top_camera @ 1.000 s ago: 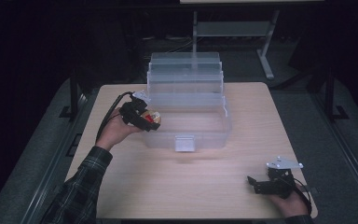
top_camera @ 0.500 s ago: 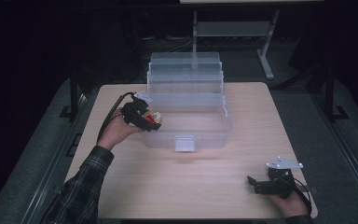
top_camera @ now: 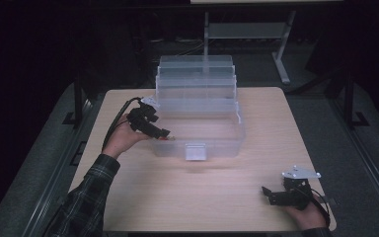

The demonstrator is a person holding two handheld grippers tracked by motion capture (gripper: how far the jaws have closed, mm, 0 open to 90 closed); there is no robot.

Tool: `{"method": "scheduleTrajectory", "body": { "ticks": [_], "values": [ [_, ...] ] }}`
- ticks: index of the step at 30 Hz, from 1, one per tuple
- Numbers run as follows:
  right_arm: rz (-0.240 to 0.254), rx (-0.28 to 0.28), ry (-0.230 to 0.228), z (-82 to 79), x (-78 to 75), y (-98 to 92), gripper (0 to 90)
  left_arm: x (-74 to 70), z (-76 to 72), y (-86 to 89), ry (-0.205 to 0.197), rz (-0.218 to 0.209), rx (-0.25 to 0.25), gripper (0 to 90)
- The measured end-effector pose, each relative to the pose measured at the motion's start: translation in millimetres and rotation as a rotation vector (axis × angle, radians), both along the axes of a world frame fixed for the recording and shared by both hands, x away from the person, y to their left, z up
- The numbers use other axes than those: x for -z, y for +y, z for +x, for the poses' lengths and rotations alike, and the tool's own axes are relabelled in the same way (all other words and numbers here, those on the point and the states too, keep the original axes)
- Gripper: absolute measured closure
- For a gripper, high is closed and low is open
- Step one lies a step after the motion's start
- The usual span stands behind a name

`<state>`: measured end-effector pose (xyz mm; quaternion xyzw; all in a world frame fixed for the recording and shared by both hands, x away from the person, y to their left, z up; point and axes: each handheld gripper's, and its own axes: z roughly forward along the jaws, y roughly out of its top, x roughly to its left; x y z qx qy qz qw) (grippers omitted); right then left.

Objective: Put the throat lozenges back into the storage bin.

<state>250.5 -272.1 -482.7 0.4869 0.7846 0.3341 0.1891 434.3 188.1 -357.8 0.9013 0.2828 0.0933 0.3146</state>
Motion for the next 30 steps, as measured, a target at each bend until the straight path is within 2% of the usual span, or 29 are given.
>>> {"method": "scheduleTrajectory", "body": {
  "ticks": [12,16,27,30],
  "values": [
    [0.0,0.0,0.0,0.0,0.0,0.0,5.1,-4.8,-3.9,2.8,-0.011,-0.003,-0.004,18.3],
    [0.001,0.0,0.0,0.0,0.0,0.0,5.1,-7.1,-5.9,5.1,-0.021,-0.01,-0.006,14.9],
    [0.0,0.001,0.0,0.0,0.1,-0.1,5.1,-12.7,-14.0,10.3,-0.039,0.006,-0.017,11.4],
    [0.0,0.002,-0.001,0.0,0.1,-0.1,5.1,-10.8,-17.3,12.4,-0.038,-0.006,-0.019,11.4]
  ]
}}
